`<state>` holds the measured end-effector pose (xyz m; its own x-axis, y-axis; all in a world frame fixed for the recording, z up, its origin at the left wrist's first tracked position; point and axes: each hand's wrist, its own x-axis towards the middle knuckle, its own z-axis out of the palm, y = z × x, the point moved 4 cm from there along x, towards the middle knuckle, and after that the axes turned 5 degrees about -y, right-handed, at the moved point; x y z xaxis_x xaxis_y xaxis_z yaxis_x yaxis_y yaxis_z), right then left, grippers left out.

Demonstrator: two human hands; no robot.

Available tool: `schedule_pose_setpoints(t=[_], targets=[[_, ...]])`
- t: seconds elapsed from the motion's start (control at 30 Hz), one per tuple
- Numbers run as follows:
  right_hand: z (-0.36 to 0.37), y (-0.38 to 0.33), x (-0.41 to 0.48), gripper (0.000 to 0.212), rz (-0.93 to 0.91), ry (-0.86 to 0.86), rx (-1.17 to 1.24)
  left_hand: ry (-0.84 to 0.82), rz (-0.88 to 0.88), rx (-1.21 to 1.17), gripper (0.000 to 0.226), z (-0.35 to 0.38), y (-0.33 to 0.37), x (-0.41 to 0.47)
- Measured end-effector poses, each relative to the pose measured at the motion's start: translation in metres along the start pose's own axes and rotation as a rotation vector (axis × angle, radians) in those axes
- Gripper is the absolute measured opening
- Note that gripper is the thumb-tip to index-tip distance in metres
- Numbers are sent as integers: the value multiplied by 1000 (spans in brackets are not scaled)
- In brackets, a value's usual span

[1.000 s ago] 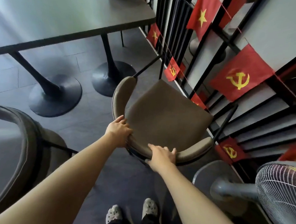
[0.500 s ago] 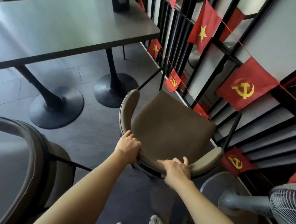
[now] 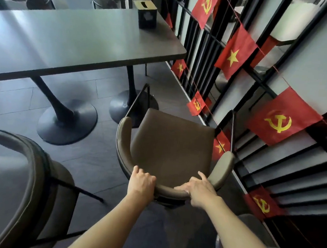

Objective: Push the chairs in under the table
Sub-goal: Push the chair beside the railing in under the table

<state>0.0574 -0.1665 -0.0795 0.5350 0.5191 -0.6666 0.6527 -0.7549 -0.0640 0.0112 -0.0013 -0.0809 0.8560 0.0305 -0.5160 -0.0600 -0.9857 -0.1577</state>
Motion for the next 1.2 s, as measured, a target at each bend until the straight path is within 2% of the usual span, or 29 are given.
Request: schedule_pose_setpoints(t=[0.27,0.5,0.67,0.8,1.2], targets=[[-35,31,23,60,-175,24,-266,-46,-152,-107,25,-11,17,8],[-58,70,41,59,-84,105,-401,4,-241,-276,32,-23,38,29],[-68,99,50,66,44,117,-238,101,-194,-374,35,-15,23,37],[-71,105,53,67,27,101,-177,45,-177,-365,37,-17,19,39],[-74,109,54,72,-27,97,-184,36,-167,-359,34,-20,20,43]])
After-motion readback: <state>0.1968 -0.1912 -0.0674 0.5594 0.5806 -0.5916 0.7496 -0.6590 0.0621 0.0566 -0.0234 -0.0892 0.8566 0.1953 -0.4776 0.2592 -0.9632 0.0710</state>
